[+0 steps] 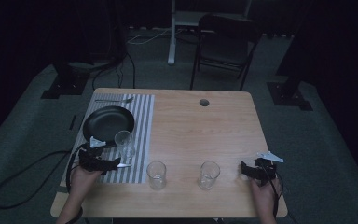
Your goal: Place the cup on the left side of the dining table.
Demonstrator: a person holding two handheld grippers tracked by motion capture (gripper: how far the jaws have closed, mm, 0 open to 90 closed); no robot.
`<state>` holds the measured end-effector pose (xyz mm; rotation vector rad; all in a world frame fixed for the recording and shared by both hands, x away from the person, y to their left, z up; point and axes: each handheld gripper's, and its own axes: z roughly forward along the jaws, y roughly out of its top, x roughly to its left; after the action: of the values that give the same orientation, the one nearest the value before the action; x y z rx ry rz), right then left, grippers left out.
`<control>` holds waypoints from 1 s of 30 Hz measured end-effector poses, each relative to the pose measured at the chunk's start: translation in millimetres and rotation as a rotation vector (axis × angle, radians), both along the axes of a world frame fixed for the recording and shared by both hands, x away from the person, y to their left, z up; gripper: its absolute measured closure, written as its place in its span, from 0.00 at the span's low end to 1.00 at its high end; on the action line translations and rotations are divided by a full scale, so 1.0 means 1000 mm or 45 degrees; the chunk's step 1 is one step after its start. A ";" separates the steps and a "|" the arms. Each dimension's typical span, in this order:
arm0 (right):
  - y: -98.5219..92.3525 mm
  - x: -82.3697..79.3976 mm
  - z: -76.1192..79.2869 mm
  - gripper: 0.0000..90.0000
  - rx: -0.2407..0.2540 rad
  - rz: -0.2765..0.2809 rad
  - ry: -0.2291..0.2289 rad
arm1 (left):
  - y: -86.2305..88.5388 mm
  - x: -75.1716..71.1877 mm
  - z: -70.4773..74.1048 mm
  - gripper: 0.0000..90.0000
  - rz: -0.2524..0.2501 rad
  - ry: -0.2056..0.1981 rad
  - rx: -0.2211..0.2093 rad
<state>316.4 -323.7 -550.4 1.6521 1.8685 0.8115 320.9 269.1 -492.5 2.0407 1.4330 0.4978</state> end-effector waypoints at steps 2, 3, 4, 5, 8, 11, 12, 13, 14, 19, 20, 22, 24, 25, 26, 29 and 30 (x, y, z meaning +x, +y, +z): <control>0.000 0.000 0.000 0.16 0.000 0.000 0.000 | 0.003 -0.002 -0.001 0.00 0.015 -0.005 -0.007; 0.000 0.000 0.000 0.16 0.000 0.000 0.000 | 0.007 -0.004 -0.003 0.00 0.024 -0.005 -0.024; 0.000 0.000 0.000 0.16 0.001 0.000 0.000 | 0.010 -0.005 -0.004 0.00 0.028 -0.001 -0.030; 0.000 0.000 0.000 0.16 0.001 0.000 0.000 | 0.012 -0.006 -0.006 0.00 0.042 -0.001 -0.020; 0.000 0.000 0.000 0.16 0.002 -0.001 0.000 | 0.016 -0.010 -0.011 0.00 0.049 0.014 -0.010; 0.000 0.000 0.000 0.16 0.003 -0.002 0.000 | 0.022 -0.014 -0.019 0.00 0.064 0.020 -0.004; 0.000 0.000 0.000 0.16 0.003 -0.002 0.000 | 0.022 -0.014 -0.019 0.00 0.064 0.020 -0.004; 0.000 0.000 0.000 0.16 0.003 -0.001 0.000 | 0.025 -0.016 -0.023 0.00 0.085 0.027 0.011; 0.000 0.000 0.000 0.16 0.003 -0.002 0.000 | 0.027 -0.017 -0.025 0.00 0.102 0.024 0.017; 0.000 0.000 0.000 0.16 0.003 -0.002 0.000 | 0.035 -0.021 -0.031 0.00 0.145 0.031 0.011; 0.000 0.000 0.000 0.16 0.003 -0.002 0.000 | 0.036 -0.021 -0.033 0.00 0.155 0.038 0.018; 0.000 0.000 0.000 0.16 0.003 -0.002 0.000 | 0.037 -0.022 -0.035 0.00 0.159 0.046 0.017; 0.000 0.000 0.000 0.16 0.003 -0.001 0.000 | 0.037 -0.023 -0.040 0.00 0.162 0.055 0.039; 0.000 0.000 0.000 0.16 0.003 -0.001 0.000 | 0.038 -0.023 -0.042 0.00 0.163 0.061 0.047; 0.000 0.000 0.000 0.16 0.003 -0.002 0.000 | 0.039 -0.023 -0.043 0.00 0.169 0.067 0.045; 0.000 0.000 0.000 0.16 0.003 -0.002 0.000 | 0.042 -0.027 -0.046 0.00 0.197 0.040 0.029; 0.000 0.000 0.000 0.16 0.003 -0.002 0.000 | 0.042 -0.027 -0.046 0.00 0.197 0.040 0.029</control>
<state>316.4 -323.5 -550.3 1.6546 1.8670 0.8131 294.0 310.9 -538.5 1.9725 1.6197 0.5506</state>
